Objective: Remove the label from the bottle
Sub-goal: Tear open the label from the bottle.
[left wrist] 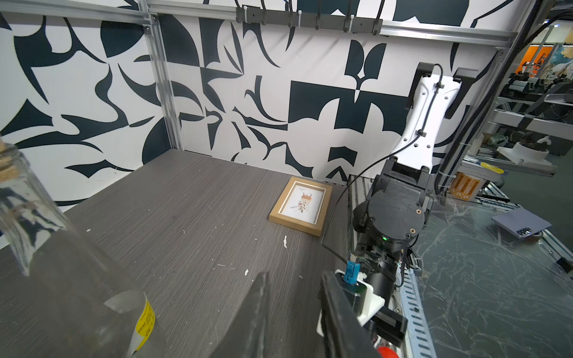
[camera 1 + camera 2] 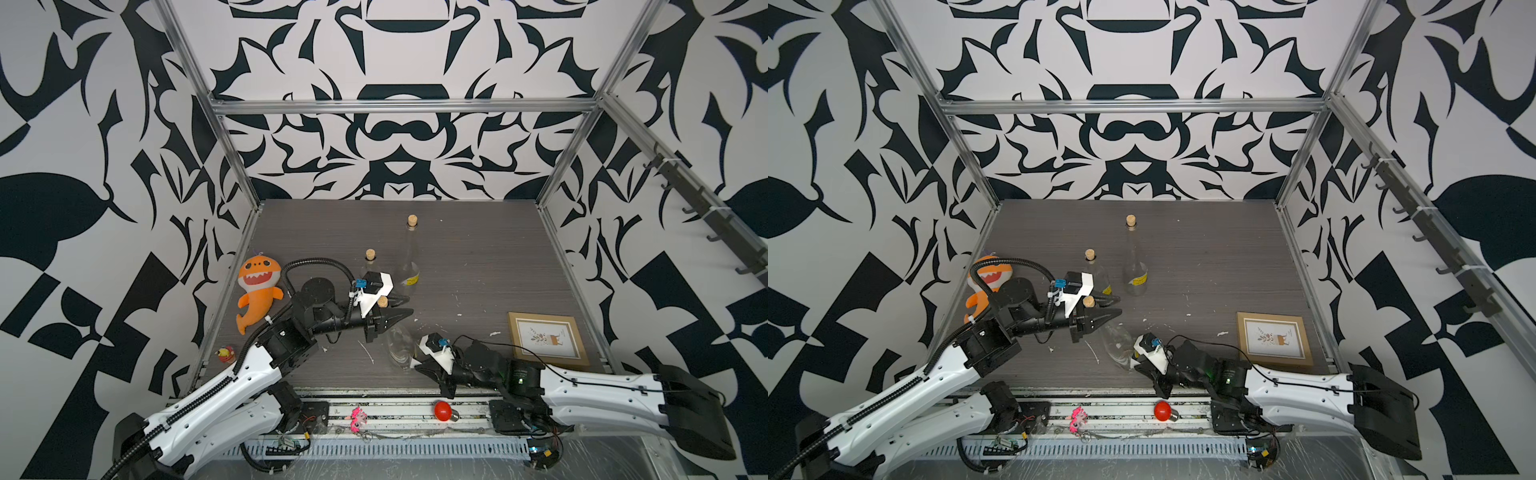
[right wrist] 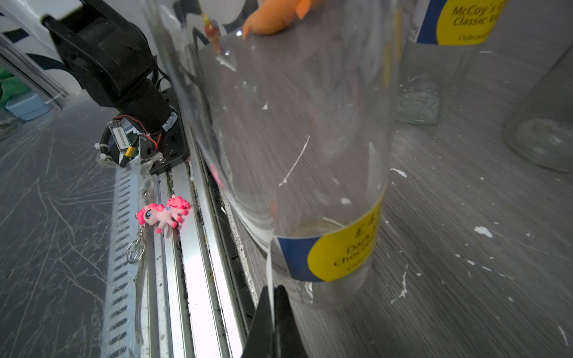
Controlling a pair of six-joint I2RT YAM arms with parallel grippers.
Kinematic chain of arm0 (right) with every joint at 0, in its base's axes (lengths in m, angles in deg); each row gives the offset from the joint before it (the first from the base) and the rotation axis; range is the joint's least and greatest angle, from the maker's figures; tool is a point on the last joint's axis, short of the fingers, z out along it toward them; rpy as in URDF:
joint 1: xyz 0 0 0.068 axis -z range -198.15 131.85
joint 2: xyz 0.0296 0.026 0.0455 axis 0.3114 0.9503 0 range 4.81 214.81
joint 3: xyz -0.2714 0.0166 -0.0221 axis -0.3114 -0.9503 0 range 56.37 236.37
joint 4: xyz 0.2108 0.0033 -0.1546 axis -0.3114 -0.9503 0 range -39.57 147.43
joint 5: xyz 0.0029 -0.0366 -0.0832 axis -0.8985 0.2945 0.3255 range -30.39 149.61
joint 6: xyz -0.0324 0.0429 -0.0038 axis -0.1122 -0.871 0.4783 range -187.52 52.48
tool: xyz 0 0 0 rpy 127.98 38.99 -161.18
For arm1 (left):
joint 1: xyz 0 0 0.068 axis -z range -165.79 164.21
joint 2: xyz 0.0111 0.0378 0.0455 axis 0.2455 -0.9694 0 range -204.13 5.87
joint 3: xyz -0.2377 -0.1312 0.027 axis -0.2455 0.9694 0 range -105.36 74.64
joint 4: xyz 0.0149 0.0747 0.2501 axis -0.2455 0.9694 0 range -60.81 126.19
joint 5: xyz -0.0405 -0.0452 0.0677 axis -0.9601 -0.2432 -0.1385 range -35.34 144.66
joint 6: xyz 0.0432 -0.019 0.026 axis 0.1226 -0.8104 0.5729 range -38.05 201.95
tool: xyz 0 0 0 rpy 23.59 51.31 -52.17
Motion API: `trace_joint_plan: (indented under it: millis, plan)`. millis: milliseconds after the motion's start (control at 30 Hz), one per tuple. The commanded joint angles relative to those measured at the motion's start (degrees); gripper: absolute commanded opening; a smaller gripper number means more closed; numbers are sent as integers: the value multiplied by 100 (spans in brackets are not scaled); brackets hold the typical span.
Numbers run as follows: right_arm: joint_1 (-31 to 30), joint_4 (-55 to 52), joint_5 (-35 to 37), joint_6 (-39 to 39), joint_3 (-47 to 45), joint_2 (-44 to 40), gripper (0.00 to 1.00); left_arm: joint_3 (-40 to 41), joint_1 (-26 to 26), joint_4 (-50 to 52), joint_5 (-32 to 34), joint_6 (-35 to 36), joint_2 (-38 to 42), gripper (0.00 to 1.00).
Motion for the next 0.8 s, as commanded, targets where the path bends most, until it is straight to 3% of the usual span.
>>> trace_joint_plan:
  millis: [0, 233, 767]
  plan:
    - [57, -180, 361, -114, 108, -262, 0, -126, -95, 700, 7, 503, 59, 0]
    - [132, -614, 1037, -295, 96, -640, 0, -155, -94, 920, -10, 550, 116, 0]
    - [311, -1306, 1413, -550, 251, -708, 0, -247, -95, 1215, 134, 636, 204, 0]
